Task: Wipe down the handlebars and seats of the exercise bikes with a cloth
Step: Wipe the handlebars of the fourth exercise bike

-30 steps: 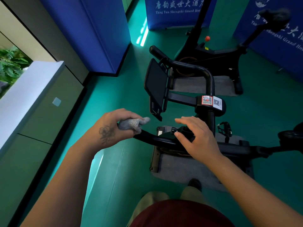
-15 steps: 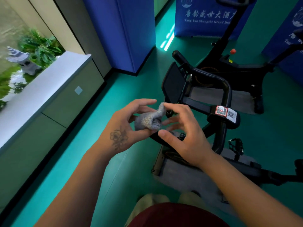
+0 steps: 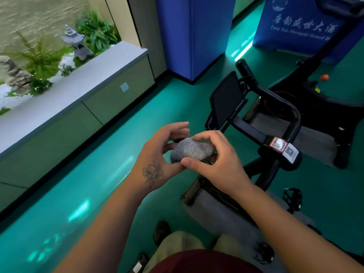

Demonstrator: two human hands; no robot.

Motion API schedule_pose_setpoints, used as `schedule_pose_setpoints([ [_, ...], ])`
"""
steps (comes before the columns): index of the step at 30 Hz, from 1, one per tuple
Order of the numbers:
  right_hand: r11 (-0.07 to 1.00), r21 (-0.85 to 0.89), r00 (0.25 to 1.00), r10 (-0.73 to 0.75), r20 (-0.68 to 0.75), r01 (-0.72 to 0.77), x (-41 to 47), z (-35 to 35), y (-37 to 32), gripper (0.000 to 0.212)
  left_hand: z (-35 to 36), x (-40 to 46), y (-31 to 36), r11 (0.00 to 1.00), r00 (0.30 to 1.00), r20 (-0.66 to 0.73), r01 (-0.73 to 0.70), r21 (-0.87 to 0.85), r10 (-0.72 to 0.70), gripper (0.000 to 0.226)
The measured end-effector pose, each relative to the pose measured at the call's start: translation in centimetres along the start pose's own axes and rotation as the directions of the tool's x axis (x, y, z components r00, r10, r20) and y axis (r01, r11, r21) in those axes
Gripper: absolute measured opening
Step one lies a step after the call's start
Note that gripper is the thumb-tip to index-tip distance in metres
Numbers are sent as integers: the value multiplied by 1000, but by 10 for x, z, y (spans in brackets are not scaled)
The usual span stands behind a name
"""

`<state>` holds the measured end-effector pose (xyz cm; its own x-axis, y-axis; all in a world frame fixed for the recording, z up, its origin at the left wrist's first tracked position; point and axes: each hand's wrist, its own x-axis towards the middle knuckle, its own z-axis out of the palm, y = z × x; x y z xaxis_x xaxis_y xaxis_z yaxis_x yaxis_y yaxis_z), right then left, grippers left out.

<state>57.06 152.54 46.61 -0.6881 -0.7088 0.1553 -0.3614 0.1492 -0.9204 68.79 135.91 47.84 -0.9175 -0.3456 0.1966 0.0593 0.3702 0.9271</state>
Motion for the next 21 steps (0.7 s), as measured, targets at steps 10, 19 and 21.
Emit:
schedule_pose_setpoints([
  [10,996,-60,983,-80,-166,71,7,15,19,39,-34,0,-21,983,994,-111,35,178,-15,69],
  [19,990,-137,988,-37,-152,17,21,40,18,37,-40,36,-44,998,1000,-17,15,58,-14,30],
  [21,981,-195,988,-29,-149,-1,25,44,16,38,-41,42,-51,999,1000,8,-12,45,12,27],
])
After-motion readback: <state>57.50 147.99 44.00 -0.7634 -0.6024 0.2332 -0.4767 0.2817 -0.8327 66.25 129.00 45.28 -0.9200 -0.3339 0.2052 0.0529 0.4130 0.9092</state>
